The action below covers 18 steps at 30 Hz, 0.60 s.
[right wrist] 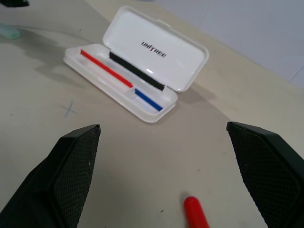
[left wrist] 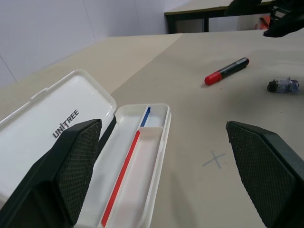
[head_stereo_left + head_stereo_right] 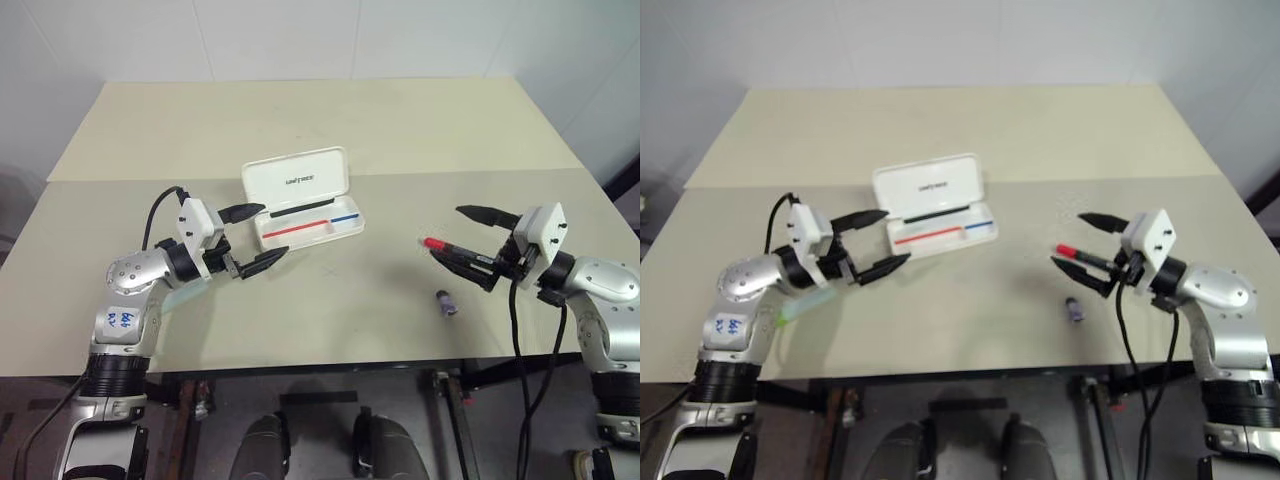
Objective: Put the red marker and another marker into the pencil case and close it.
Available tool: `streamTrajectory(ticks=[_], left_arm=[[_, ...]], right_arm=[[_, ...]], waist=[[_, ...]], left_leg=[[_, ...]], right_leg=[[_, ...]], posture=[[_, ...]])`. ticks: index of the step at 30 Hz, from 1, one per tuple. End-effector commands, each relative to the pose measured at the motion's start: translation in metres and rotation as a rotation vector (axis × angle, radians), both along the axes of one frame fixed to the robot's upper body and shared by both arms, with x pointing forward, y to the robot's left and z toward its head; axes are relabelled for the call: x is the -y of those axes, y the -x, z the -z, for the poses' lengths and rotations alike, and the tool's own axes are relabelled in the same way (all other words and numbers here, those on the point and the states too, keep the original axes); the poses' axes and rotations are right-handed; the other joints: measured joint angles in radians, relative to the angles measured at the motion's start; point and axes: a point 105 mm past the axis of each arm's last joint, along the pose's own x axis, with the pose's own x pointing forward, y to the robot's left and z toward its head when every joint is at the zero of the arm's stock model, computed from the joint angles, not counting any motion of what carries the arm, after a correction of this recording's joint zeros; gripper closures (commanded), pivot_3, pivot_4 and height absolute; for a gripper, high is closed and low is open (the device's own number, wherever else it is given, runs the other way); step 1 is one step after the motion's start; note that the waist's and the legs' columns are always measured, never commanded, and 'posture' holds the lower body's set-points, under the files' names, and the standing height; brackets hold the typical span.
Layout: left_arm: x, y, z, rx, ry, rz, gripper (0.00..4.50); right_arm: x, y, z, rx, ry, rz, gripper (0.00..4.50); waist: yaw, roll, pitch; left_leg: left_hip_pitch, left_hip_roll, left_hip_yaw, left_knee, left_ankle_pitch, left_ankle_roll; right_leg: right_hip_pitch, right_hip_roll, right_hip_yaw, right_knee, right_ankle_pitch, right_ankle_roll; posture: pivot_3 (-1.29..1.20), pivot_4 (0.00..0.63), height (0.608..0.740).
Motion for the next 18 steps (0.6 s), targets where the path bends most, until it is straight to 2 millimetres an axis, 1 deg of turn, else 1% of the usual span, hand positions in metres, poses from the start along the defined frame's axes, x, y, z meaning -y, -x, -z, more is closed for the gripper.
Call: streamTrajectory(ticks=[1, 6, 8, 11, 14, 17, 18], left_arm=[[-0.003, 0.002, -0.010, 0.029, 0.004, 0.008, 0.02], [-0.001, 0.001, -0.009, 0.024, 0.003, 0.009, 0.02], [0.001, 0.000, -0.006, 0.008, -0.017, 0.022, 0.02], [-0.002, -0.003, -0.002, -0.017, -0.048, 0.017, 0.02], [-0.007, -0.002, 0.005, -0.057, -0.093, 0.029, 0.66], [-0.007, -0.005, 0.010, -0.072, -0.148, 0.019, 1.60], [-0.006, -0.005, 0.012, -0.077, -0.169, 0.027, 1.60]], right_arm=[[0.004, 0.002, -0.014, 0.043, -0.008, 0.003, 0.00], [-0.002, 0.004, -0.014, 0.045, -0.021, 0.000, 0.00], [-0.008, 0.005, -0.016, 0.049, -0.030, -0.014, 0.00], [-0.012, 0.006, -0.017, 0.051, -0.035, -0.020, 0.00], [-0.018, 0.005, -0.015, 0.048, -0.046, -0.036, 0.00], [-0.025, 0.005, -0.014, 0.043, -0.050, -0.060, 0.00], [-0.026, 0.006, -0.014, 0.044, -0.053, -0.064, 0.00]], waist=[[0.000, 0.000, 0.000], [0.000, 0.000, 0.000], [0.000, 0.000, 0.000], [0.001, 0.000, 0.000], [0.000, 0.000, 0.000], [0.000, 0.000, 0.000], [0.000, 0.000, 0.000]], left_leg=[[0.000, 0.000, 0.000, 0.000, 0.000, 0.000], [0.000, 0.000, 0.000, 0.000, 0.000, 0.000], [0.000, 0.000, 0.000, 0.000, 0.000, 0.000], [0.000, 0.000, 0.000, 0.001, 0.000, 0.000], [0.000, 0.000, 0.000, 0.001, 0.000, 0.000], [0.000, 0.000, 0.000, 0.001, 0.000, 0.000], [0.000, 0.000, 0.000, 0.001, 0.000, 0.000]], right_leg=[[0.000, 0.000, 0.000, 0.000, 0.000, 0.000], [0.000, 0.000, 0.000, 0.000, 0.000, 0.000], [0.000, 0.000, 0.001, 0.000, 0.000, 0.000], [0.000, 0.000, 0.001, 0.000, 0.000, 0.000], [0.000, 0.000, 0.001, 0.000, 0.000, 0.000], [0.000, 0.000, 0.001, 0.000, 0.000, 0.000], [0.000, 0.000, 0.001, 0.000, 0.000, 0.000]], posture=[[0.00, 0.150, 0.740], [0.00, 0.150, 0.740], [0.00, 0.150, 0.740], [0.00, 0.150, 0.740], [0.00, 0.150, 0.740], [0.00, 0.150, 0.740], [0.00, 0.150, 0.740]])
